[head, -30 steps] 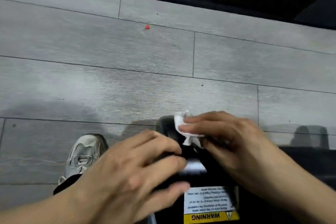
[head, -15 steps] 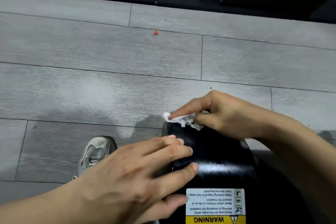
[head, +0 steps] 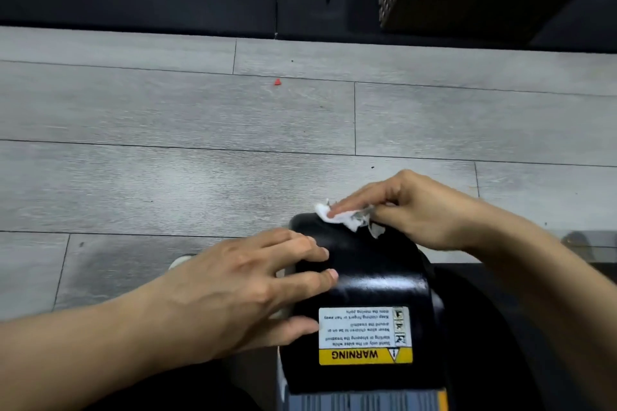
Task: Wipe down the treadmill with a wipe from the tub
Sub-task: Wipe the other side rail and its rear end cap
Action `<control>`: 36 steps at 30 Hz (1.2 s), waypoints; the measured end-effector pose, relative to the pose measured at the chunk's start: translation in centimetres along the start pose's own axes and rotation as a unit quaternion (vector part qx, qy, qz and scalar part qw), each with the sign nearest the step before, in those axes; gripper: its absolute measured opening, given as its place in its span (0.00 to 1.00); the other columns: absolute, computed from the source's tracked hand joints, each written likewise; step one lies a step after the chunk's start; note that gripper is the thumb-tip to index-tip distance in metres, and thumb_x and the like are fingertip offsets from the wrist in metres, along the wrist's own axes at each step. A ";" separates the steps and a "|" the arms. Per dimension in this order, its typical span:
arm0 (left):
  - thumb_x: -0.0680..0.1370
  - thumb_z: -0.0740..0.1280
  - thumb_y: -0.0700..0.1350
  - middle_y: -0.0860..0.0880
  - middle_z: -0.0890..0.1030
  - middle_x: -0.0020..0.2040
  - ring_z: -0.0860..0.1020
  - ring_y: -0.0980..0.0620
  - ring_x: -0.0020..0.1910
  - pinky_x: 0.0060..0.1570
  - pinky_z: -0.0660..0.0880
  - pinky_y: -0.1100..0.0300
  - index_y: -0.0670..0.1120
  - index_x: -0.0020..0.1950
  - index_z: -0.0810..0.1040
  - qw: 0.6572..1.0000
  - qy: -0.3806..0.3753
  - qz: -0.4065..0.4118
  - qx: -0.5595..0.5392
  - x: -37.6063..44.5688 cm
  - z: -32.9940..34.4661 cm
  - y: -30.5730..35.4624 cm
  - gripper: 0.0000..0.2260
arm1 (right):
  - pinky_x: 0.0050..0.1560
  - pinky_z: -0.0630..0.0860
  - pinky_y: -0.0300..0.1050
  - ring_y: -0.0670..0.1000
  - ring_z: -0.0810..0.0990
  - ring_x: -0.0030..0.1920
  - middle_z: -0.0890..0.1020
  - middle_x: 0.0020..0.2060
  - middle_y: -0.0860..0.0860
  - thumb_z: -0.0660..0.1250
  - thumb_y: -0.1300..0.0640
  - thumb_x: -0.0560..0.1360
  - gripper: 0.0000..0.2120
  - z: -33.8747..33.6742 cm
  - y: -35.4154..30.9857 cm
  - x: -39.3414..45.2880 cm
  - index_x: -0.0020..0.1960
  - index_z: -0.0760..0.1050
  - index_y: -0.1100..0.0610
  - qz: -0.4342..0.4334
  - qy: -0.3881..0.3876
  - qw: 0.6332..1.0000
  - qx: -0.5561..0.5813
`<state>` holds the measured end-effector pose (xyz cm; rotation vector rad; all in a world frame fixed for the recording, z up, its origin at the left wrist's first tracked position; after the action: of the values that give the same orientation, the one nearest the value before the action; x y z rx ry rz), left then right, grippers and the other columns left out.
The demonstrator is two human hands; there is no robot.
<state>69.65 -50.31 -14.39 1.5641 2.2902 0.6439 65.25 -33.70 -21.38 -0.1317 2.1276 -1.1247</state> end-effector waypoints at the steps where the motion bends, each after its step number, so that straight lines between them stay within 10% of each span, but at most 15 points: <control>1: 0.80 0.67 0.61 0.50 0.79 0.66 0.79 0.52 0.64 0.52 0.82 0.54 0.52 0.67 0.80 1.000 -0.009 -0.001 0.006 0.1 -0.1 0.1 0.20 | 0.51 0.81 0.46 0.46 0.84 0.44 0.86 0.45 0.40 0.62 0.64 0.79 0.22 0.1 0.9 0.6 0.57 0.84 0.39 0.029 0.007 1.000 -0.002; 11: 0.80 0.62 0.66 0.52 0.74 0.72 0.78 0.55 0.65 0.54 0.80 0.62 0.53 0.74 0.73 0.994 -0.094 0.006 0.062 0.1 -0.4 0.9 0.27 | 0.46 0.76 0.35 0.40 0.81 0.39 0.87 0.41 0.40 0.62 0.66 0.80 0.19 -1.3 1.3 -1.9 0.56 0.86 0.48 0.079 0.061 0.994 0.039; 15: 0.81 0.59 0.66 0.51 0.75 0.72 0.79 0.54 0.64 0.54 0.81 0.60 0.53 0.74 0.73 0.992 -0.104 0.015 0.073 0.2 -0.6 1.3 0.27 | 0.63 0.79 0.46 0.50 0.84 0.57 0.87 0.49 0.48 0.64 0.65 0.79 0.15 -0.3 5.7 0.1 0.55 0.86 0.52 0.194 0.041 0.980 0.029; 19: 0.79 0.57 0.65 0.48 0.79 0.68 0.84 0.49 0.56 0.47 0.83 0.57 0.49 0.70 0.78 0.983 -0.118 0.051 0.132 1.3 -0.4 1.6 0.28 | 0.64 0.78 0.53 0.53 0.84 0.54 0.88 0.48 0.52 0.63 0.66 0.78 0.16 -0.9 5.2 1.0 0.52 0.87 0.53 0.212 0.033 0.976 0.017; 29: 0.83 0.58 0.61 0.47 0.60 0.82 0.67 0.46 0.77 0.69 0.73 0.48 0.49 0.83 0.57 0.960 -0.212 0.001 0.183 0.8 0.1 3.0 0.31 | 0.53 0.65 0.20 0.39 0.78 0.56 0.83 0.60 0.44 0.65 0.61 0.79 0.17 1.9 -2.7 -12.4 0.61 0.83 0.44 0.117 0.333 0.935 -0.026; 34: 0.85 0.50 0.60 0.45 0.62 0.80 0.66 0.44 0.74 0.66 0.72 0.47 0.46 0.82 0.55 0.932 -0.229 -0.074 0.272 0.7 0.2 5.2 0.29 | 0.68 0.71 0.41 0.52 0.78 0.66 0.80 0.66 0.50 0.67 0.66 0.77 0.19 6.8 -3.3 -16.2 0.64 0.81 0.53 0.068 0.464 0.881 -0.064; 36: 0.84 0.52 0.55 0.45 0.69 0.71 0.70 0.44 0.68 0.60 0.74 0.47 0.44 0.77 0.63 0.932 -0.202 -0.115 0.277 0.9 0.3 6.6 0.24 | 0.67 0.67 0.33 0.53 0.78 0.65 0.80 0.65 0.50 0.68 0.69 0.76 0.20 8.8 -3.4 -17.5 0.65 0.81 0.54 0.061 0.483 0.871 -0.064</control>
<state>74.72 -47.38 -11.24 1.4202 2.3739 -0.3916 82.97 -34.91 -12.49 0.6328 3.0187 -1.0798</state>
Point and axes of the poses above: each hand's wrist, its own x-axis towards the middle knuckle, its own z-axis out of the palm, y = z × x, the point moved 9 cm from there along x, towards the middle knuckle
